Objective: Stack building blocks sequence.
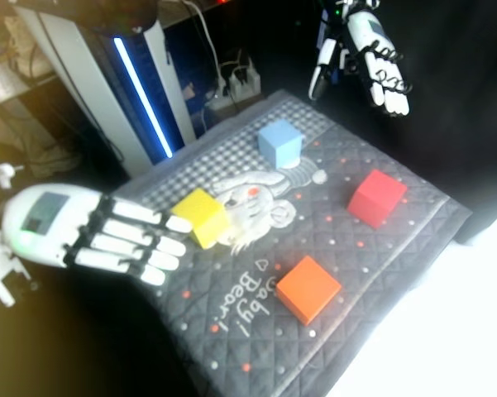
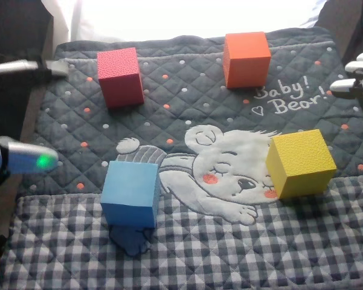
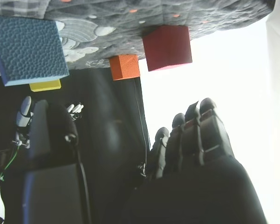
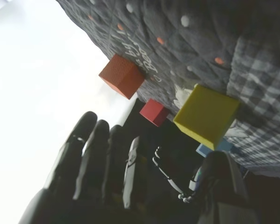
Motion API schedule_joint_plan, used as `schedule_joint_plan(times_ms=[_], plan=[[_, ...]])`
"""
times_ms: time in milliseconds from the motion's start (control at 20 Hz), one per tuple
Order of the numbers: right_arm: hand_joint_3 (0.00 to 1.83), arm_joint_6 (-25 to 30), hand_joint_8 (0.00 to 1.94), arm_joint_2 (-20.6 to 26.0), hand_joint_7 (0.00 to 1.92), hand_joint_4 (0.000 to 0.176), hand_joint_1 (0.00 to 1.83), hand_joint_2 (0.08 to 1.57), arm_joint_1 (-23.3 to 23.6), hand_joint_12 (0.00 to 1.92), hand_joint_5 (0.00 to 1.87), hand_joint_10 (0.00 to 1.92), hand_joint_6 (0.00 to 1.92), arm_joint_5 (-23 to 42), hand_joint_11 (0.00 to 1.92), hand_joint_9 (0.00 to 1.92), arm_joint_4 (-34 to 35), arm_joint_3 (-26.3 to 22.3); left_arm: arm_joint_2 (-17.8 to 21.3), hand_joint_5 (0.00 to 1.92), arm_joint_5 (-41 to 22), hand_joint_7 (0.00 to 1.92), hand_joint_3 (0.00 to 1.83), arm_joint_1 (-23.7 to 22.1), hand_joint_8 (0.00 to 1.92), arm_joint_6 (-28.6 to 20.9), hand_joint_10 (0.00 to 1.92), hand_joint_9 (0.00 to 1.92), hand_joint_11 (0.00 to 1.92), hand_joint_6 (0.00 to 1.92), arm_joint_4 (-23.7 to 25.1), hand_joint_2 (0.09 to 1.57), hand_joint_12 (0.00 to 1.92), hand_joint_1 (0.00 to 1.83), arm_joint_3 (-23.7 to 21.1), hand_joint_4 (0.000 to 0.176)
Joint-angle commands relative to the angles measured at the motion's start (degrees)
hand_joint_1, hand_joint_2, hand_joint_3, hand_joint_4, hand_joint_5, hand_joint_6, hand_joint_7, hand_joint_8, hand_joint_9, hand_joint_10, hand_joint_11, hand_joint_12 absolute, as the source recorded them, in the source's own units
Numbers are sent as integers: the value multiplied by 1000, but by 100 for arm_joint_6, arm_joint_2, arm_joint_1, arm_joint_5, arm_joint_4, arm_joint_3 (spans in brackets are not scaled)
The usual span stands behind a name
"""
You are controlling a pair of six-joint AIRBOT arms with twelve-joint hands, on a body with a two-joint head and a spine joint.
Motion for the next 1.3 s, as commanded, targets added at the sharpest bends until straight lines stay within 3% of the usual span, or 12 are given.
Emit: schedule_joint_plan(times_ms=[0,100,200,250,350,500,600,650,700,850,950,1250], plan=[[14,21,1,27,168,159,478,1218,69,334,236,10,0,652,173,213,155,9,34,488,-560,457,0,-119,4,-91,23,451,146,3,-38,1001,898,749,55,10],[0,32,0,28,171,116,450,1213,75,583,244,0,1,659,44,182,159,8,37,495,-371,481,0,-384,4,-126,13,469,133,1,313,937,902,786,59,13],[0,41,0,29,152,130,422,1226,75,753,217,0,1,681,1,191,159,5,26,418,-71,397,0,-776,0,-224,0,404,48,0,834,762,955,789,48,75],[0,41,2,30,164,143,392,1227,75,722,216,7,0,698,0,225,159,4,8,349,95,294,0,-1019,0,-268,4,355,9,0,1099,707,1075,806,36,118],[0,42,2,30,177,150,347,1230,75,619,215,9,1,712,0,263,162,5,-77,233,391,149,0,-1448,0,-425,2,228,0,0,1686,646,951,805,31,169],[1,42,1,37,153,153,335,1240,74,386,200,5,1,745,0,205,171,7,-174,120,742,62,0,-1918,3,-717,0,103,0,4,2481,605,809,798,1,176],[0,42,1,55,139,168,344,1234,74,35,186,9,8,837,0,145,203,5,-296,155,1198,62,0,-2256,4,-921,8,91,0,10,3171,608,849,798,-23,176],[3,42,3,59,148,137,413,1246,74,60,205,10,9,851,117,155,207,5,-345,158,1319,80,4,-2322,4,-1010,11,119,0,5,3354,627,780,724,-11,176],[3,42,2,61,148,129,431,1250,74,79,212,9,9,869,171,159,208,5,-437,158,1545,107,6,-2424,13,-1244,15,136,0,3,3771,633,764,692,26,176],[6,42,1,61,149,169,391,1266,74,90,224,2,5,887,185,144,208,0,-643,165,1929,132,2,-2560,2,-1652,3,138,0,2,4449,647,922,640,114,176],[3,42,9,61,179,143,403,1270,73,112,254,15,11,892,227,183,208,-2,-754,170,2141,138,0,-2630,1,-1959,1,150,0,0,4937,620,936,628,160,176],[5,42,7,60,213,154,404,1282,73,119,292,9,8,892,233,220,212,1,-1011,81,2504,119,3,-2846,6,-2469,7,120,0,6,5932,691,449,593,204,176]])
